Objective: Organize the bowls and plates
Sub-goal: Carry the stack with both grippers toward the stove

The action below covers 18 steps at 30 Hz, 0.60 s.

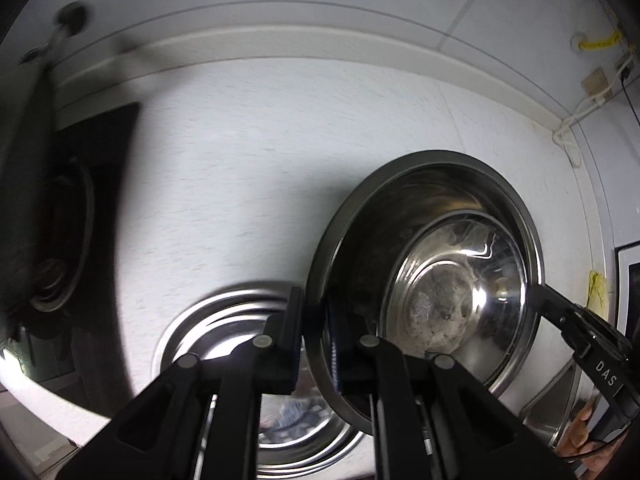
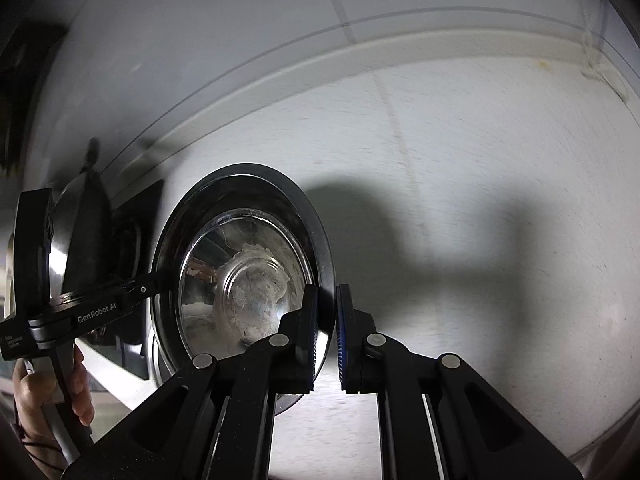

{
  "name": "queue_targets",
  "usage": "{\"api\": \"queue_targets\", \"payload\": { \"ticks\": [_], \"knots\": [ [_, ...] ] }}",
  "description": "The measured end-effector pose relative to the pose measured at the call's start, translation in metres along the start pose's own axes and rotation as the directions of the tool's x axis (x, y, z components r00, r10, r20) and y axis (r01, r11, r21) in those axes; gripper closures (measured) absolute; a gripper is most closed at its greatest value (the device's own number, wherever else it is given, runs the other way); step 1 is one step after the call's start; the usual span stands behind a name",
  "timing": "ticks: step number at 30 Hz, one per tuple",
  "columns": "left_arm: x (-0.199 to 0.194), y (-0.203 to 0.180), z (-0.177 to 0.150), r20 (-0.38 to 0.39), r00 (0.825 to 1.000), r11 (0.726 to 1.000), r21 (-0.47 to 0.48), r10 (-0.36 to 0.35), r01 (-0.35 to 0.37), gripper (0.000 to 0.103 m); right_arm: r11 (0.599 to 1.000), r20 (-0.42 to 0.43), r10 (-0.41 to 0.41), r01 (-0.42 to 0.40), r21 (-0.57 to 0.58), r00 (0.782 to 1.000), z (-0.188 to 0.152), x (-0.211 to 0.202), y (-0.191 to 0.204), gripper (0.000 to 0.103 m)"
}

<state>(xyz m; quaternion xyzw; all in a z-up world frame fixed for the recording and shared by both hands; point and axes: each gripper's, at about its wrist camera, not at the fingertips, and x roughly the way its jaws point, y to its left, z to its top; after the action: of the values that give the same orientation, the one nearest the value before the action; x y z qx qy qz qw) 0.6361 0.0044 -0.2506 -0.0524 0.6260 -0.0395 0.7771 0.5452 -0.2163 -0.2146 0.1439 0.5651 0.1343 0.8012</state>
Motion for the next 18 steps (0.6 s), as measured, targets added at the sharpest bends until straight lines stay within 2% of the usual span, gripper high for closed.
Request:
{"api": "queue_targets", "payload": {
  "ticks": [5,10,18],
  "knots": [
    [-0.017,0.04,-0.028,0.02,0.999,0.998,-0.056,0.039,-0.038,0.092,0.996,-0.041,0.032,-0.035,-0.081,0.999,-0.01,0.016,0.041,0.095],
    [-0.009,0.082,-0.058,-0.014,0.998,0.991,-0.119,0.061,-0.063,0.092,0.989,-0.116,0.041,-0.057,-0.139,0.992,-0.026,0.043,0.072,0.095],
    [0.004,0.109,-0.087,-0.057,0.996,0.981,-0.182,0.065,-0.075,0.092,0.98,-0.188,0.023,-0.06,-0.19,0.982,-0.043,0.071,0.096,0.095]
  ]
}}
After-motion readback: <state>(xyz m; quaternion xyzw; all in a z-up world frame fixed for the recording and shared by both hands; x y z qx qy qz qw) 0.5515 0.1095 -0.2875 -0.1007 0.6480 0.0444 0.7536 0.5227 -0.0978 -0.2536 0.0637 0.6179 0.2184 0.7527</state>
